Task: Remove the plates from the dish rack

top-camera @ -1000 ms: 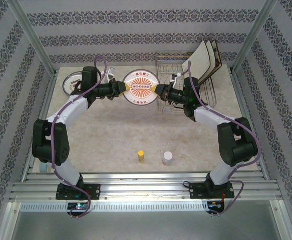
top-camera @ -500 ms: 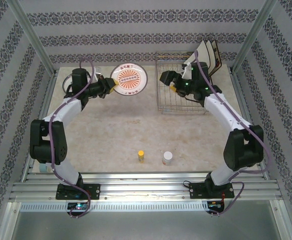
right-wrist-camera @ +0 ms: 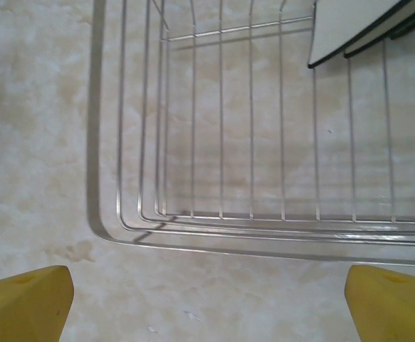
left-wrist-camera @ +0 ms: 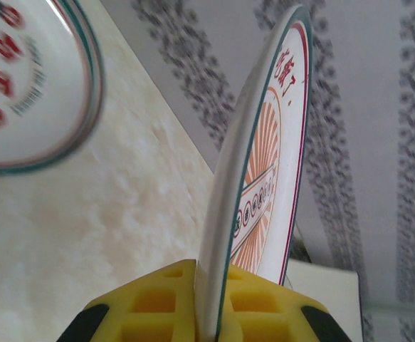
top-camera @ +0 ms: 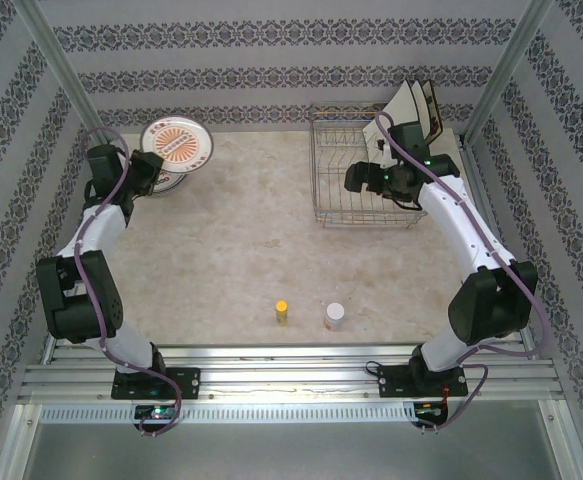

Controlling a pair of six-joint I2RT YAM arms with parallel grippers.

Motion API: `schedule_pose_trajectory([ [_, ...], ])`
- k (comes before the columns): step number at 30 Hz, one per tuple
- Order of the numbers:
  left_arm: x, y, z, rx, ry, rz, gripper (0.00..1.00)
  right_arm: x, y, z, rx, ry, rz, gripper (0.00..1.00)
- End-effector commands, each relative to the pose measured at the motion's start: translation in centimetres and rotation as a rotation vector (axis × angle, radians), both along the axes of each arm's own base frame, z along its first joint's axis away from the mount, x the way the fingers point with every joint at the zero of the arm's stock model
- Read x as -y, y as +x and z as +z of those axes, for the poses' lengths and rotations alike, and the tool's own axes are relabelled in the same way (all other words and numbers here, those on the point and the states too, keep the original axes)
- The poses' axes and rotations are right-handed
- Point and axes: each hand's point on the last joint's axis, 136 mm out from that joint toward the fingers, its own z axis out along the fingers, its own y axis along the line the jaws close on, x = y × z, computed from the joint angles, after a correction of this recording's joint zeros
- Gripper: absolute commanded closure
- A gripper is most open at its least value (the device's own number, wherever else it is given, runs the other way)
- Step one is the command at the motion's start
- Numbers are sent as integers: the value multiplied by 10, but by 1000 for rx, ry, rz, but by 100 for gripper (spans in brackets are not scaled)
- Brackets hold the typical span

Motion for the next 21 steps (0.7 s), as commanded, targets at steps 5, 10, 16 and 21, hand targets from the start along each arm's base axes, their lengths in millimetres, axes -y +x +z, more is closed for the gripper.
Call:
schedule_pose_trajectory([
  [5, -51, 19, -14, -19, 4, 139, 100, 17, 1, 9, 3, -122, 20, 2],
  [10, -74, 30, -37, -53, 8, 179, 100, 16, 7, 5, -7, -135, 34, 2],
  [16, -95, 45, -66, -87, 0, 207, 100, 14, 15, 1, -19, -143, 43, 2],
  [21, -103, 58, -84, -109, -8, 210, 100, 12, 21, -2, -25, -147, 46, 2],
])
